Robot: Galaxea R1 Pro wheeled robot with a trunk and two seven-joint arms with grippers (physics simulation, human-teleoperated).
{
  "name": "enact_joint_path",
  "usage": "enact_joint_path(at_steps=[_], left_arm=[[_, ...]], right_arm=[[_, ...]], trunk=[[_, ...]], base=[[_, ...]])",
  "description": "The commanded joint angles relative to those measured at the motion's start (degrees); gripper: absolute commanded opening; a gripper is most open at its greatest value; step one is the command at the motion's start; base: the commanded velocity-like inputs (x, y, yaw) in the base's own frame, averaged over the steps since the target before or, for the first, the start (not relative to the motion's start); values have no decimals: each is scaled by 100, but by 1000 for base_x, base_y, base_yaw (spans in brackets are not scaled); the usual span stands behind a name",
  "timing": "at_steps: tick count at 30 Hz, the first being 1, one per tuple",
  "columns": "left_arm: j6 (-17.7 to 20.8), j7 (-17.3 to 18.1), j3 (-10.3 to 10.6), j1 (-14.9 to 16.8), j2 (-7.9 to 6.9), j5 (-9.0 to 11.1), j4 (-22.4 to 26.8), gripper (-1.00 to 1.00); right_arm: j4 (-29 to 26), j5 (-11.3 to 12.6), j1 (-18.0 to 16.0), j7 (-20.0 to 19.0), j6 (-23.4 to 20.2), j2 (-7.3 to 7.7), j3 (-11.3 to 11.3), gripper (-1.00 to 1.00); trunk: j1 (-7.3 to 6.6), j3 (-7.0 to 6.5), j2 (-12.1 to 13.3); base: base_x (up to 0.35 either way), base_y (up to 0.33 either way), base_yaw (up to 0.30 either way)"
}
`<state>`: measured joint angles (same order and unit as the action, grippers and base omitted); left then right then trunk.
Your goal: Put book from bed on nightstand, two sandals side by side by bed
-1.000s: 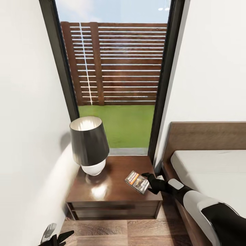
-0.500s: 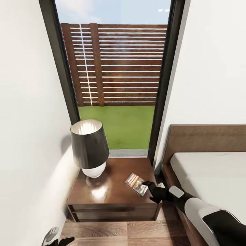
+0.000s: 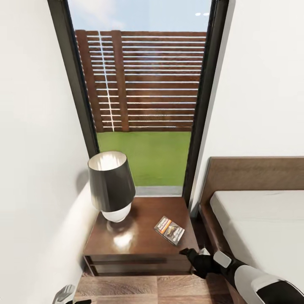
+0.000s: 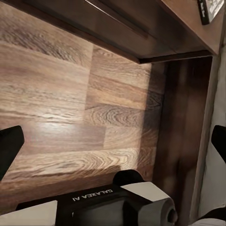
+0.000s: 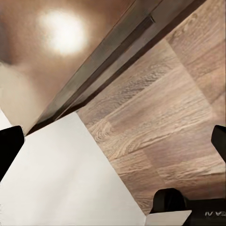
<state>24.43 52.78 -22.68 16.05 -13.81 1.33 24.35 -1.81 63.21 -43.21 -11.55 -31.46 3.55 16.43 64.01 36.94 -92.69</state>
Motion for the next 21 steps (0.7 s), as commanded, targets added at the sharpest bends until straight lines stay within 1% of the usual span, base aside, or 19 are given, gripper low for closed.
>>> enact_joint_path(at_steps=[1,6,8,12,17,19,21], left_arm=[[44,-23,-19,3,0,10,-10,100],[-167,-388,-13,3,-24,2,-188,100],[-344,-575,-11,3,-31,0,-324,100],[-544,-773,-6,3,-33,-1,-504,100],[-688,-948,0,3,-27,-11,-660,100],[-733,-1022,3,3,-23,-44,-705,100],[-814,-1137,6,3,-17,-149,-765,100]], right_arm=[[28,-5,34,-26,-9,9,48,100],[321,-82,149,-24,141,37,47,100],[405,-107,201,-16,267,51,47,100],[454,-126,383,-10,384,98,51,100],[477,-135,639,-7,493,152,52,100],[481,-141,727,-6,548,172,53,100],[485,-207,873,-6,628,215,53,100]], trunk=[[-23,-13,39],[-133,-103,239],[-177,-139,320],[-265,-211,480],[-375,-300,681],[-419,-336,761],[-462,-372,841]], base=[[0,0,0],[0,0,0],[0,0,0],[0,0,0],[0,0,0],[0,0,0],[0,0,0]])
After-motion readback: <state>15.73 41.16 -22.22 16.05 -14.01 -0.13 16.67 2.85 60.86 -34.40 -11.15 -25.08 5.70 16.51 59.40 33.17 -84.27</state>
